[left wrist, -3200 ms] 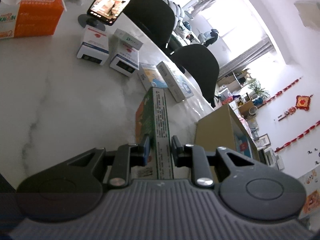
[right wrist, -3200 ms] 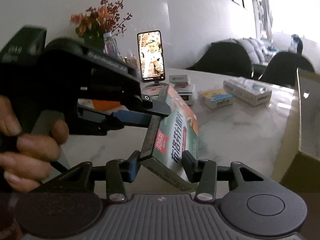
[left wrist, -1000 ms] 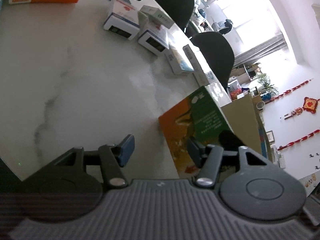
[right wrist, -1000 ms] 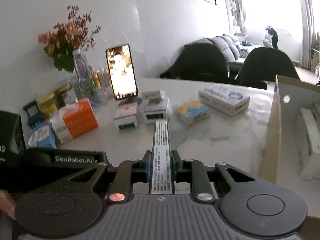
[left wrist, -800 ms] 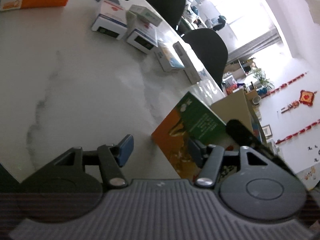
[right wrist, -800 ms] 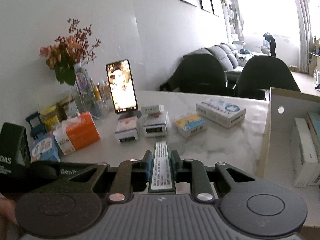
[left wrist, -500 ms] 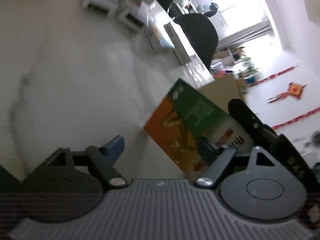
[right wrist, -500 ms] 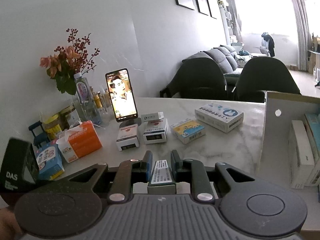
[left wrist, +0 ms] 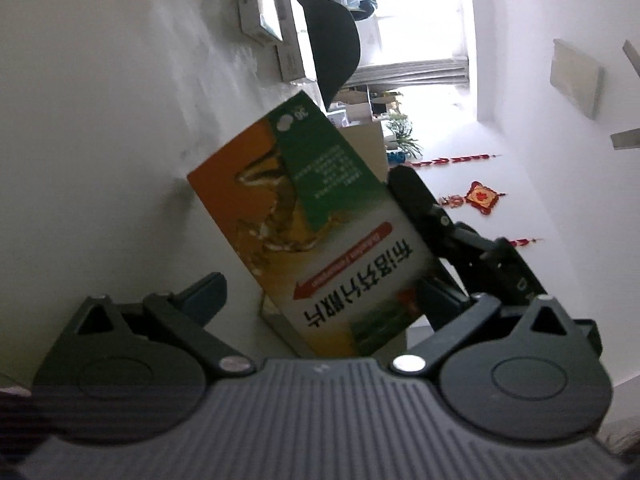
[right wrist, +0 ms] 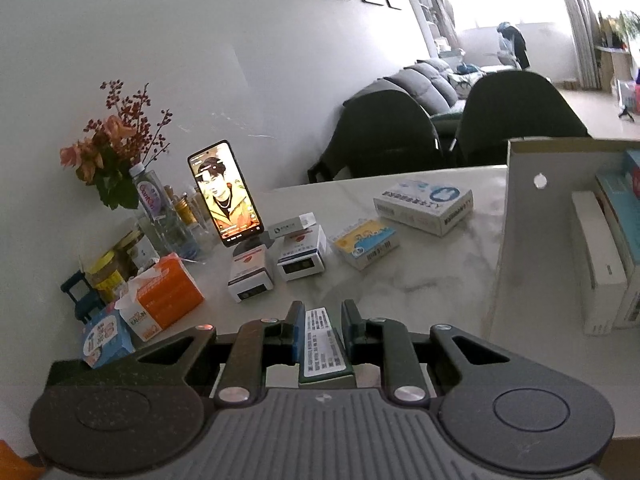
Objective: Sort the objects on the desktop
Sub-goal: 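Carry the medicine box with the right tool over the cardboard box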
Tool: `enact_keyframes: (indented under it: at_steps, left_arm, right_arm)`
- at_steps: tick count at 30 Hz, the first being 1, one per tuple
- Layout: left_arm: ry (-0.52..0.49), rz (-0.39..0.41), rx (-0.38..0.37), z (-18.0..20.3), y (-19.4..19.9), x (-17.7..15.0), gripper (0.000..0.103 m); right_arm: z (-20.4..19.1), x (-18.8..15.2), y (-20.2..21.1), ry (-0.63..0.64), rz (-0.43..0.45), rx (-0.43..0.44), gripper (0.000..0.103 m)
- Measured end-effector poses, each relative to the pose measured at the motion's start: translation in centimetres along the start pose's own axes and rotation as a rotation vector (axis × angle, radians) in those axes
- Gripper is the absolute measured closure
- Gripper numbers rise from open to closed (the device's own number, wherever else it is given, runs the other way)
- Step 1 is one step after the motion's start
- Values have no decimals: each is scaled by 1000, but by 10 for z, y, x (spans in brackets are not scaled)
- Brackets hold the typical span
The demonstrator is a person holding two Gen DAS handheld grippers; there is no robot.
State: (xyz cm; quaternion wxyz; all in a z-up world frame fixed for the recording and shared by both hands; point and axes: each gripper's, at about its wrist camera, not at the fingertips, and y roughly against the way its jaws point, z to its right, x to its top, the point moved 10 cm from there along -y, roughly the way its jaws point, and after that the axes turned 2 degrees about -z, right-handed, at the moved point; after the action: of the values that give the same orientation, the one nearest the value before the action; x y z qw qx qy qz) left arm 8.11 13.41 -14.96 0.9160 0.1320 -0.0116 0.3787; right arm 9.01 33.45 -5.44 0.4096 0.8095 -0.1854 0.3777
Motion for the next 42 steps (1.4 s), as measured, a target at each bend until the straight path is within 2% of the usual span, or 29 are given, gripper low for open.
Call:
enact_keyframes:
  at_steps: [7, 15, 20, 25, 34, 42]
  left_arm:
    - [16, -11, -15, 3, -7, -4, 0]
    - [36, 4, -104, 11, -10, -5, 0]
    - [12, -6, -98, 14, -12, -6, 0]
    - [-3, 23, -98, 18, -10, -3, 0]
    - [-88, 73, -104, 38, -7, 2, 0]
    - [-242, 153, -77, 69, -8, 5, 0]
  right_arm:
    - [8, 0, 0, -50, -9, 1, 81]
    - [7, -2, 2, -54, -11, 1, 81]
    - [6, -4, 5, -36, -12, -2, 82]
    - [5, -2, 10, -34, -7, 9, 82]
    - [-2, 8, 30, -50, 36, 68, 85]
    - [5, 22, 55, -91, 101, 111, 85]
